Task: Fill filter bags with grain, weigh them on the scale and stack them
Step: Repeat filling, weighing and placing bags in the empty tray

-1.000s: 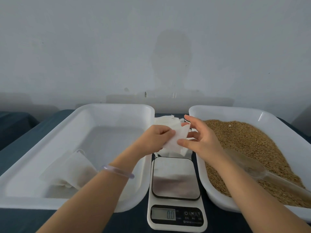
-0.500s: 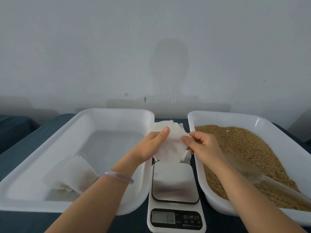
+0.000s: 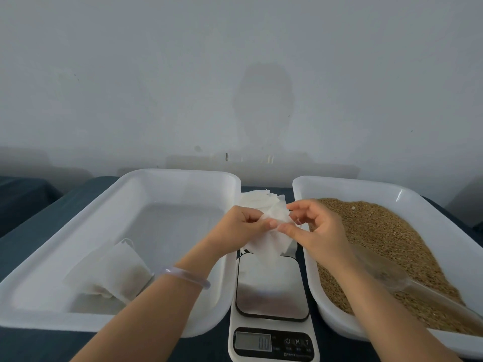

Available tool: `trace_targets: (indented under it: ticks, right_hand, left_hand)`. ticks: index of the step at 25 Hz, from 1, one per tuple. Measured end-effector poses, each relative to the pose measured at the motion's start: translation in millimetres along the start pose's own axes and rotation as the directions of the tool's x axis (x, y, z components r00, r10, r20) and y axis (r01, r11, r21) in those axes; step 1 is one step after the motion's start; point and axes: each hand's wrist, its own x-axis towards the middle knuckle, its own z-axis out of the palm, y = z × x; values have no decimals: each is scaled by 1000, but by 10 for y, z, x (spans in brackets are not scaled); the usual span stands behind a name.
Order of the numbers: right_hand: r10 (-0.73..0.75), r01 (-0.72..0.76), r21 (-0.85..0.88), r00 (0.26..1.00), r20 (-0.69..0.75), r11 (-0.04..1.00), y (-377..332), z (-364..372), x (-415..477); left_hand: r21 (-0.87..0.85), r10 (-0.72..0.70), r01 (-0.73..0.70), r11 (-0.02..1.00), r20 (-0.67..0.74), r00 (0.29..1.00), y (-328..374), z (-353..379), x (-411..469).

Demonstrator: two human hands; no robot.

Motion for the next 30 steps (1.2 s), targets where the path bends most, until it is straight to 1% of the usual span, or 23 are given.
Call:
trace_targets:
  ticks: [2,5,6,8,10,11,13,15,19,20,21,22,23,24,25,26,27,28,29,30]
  right_hand:
    - [-3,3,-21,1000,3,1000,-15,8,-2]
    - [2,-2,3,1000,15,1000,-8,-6,1]
    - [23,-24,21,999,41,999,-8,-17,1]
    - [85,-94,58,986,144,994,-12,-35,2]
    - [97,-116,64,963,250,991,-24,-37,1]
    - [86,-108,66,956,281,992,-31,-36,-2]
    - [71,-106,109,957,282,988,-54,-53,-5]
    - [87,-133,152,958,275,979,-67,-80,-6]
    - [46,-102,138,931,361,985,-105,-101,-15]
    - [50,-107,137,928,370,985,-122,-102,-19]
    - [58,-119,141,925,374,983,-140,-103,-23]
    - [64,-130,151,923,379,980,-156,-105,-25]
    - [67,-138,158,920,387,978,-162,-107,-25]
    - [71,-146,159,913,402,976,-167,-104,-23]
    - [80,-157,153,904,420,976,-179,-99,-28]
    - [90,-169,146,895,438,975,-189,-99,-34]
    - [97,-179,143,888,450,973,-196,-96,-44]
    - [97,-183,148,884,457,972,-206,-97,-53]
    - [90,-177,150,883,460,973,-221,-100,-66]
    - [81,-159,135,886,456,978,-233,-115,-72]
  left_hand:
    - [-1,-2,2,1000,-15,1000,-12,-1,6]
    - [11,5,-4,1000,-33,999,-29,7,27]
    - [10,14,-14,1000,-30,999,-34,8,35]
    - [8,39,-38,999,-24,999,-23,4,26]
    - [13,63,-63,998,-9,998,-13,-7,13]
    - [17,71,-71,997,-4,997,-6,-10,10]
    - [11,85,-85,996,-9,996,2,-22,15]
    - [14,84,-83,996,-29,996,-7,-33,31]
    - [54,77,-74,996,-61,995,9,-25,35]
    - [89,99,-90,992,-100,990,15,-14,19]
    - [170,152,-126,977,-148,977,22,-15,-1]
    - [309,238,-176,935,-177,955,30,-27,-24]
    - [431,320,-234,871,-138,937,37,-36,-51]
    - [528,374,-290,798,-56,926,53,-35,-60]
    - [625,373,-316,714,42,927,79,-15,-64]
    - [707,342,-326,628,126,931,91,27,-52]
    - [761,310,-316,567,158,937,79,85,-27]
    - [768,289,-299,566,155,945,62,146,-7]
    - [733,276,-274,623,123,953,66,193,-5]
    - [655,251,-231,720,65,966,61,216,2]
